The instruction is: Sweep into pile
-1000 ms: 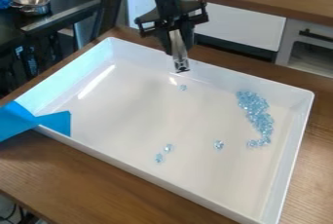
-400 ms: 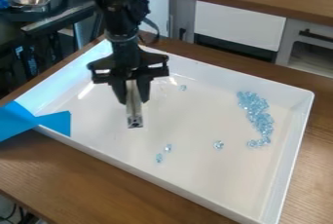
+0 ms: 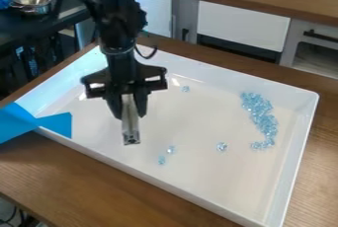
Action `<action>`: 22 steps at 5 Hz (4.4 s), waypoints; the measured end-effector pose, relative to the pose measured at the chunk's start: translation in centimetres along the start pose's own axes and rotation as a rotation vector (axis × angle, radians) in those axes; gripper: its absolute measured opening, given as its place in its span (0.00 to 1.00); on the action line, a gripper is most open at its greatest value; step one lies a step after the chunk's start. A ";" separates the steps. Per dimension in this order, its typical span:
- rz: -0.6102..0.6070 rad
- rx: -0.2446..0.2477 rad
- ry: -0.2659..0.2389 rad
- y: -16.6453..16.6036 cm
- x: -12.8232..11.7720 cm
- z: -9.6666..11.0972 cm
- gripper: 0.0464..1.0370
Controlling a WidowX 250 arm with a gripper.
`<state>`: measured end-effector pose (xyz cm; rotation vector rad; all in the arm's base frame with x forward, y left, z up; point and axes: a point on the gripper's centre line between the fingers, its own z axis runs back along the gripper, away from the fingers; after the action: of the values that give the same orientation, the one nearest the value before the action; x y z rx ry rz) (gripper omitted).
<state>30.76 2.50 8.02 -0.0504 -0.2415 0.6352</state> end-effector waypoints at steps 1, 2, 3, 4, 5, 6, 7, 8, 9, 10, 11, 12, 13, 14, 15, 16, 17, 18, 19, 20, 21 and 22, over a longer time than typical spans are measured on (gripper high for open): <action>0.016 0.006 -0.046 -1.0 -0.1 -0.4 0.33; 0.030 0.046 -0.050 -1.5 -0.6 -2.2 0.33; 0.034 0.084 -0.054 -1.7 -1.1 -3.3 0.33; 0.034 0.099 -0.057 -1.8 -1.3 -3.8 0.33; 0.048 0.100 -0.066 -2.8 -1.2 -4.1 0.33; 0.073 0.095 -0.062 -4.9 -1.0 -4.3 0.33; 0.095 0.090 -0.049 -7.1 -1.0 -4.6 0.33; 0.118 0.093 -0.047 -9.2 -1.1 -4.9 0.33; 0.131 0.093 -0.064 -11.5 -1.0 -5.4 0.33; 0.144 0.079 -0.081 -13.8 -0.8 -5.8 0.33; 0.151 0.059 -0.093 -16.0 -0.5 -6.2 0.33; 0.179 0.044 -0.087 -17.6 -0.3 -6.3 0.33; 0.198 0.024 -0.069 -18.7 -0.1 -6.1 0.33; 0.186 0.001 -0.025 -19.4 -0.6 -5.7 0.33; 0.170 -0.025 -0.012 -18.6 0.4 -5.0 0.33; 0.190 -0.063 -0.015 -16.3 3.1 -2.8 0.33; 0.202 -0.097 -0.009 -11.9 6.2 -0.4 0.33; 0.114 -0.092 -0.018 -8.4 7.2 0.1 0.33; -0.011 -0.079 -0.051 -5.9 9.0 -0.2 0.33; -0.080 -0.035 -0.073 -3.7 9.6 -2.6 0.33; -0.136 0.023 -0.059 -2.8 9.5 -4.3 0.33; -0.153 0.064 -0.049 -2.2 9.4 -5.0 0.33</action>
<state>40.58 6.40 5.35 0.0453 -0.2698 0.4918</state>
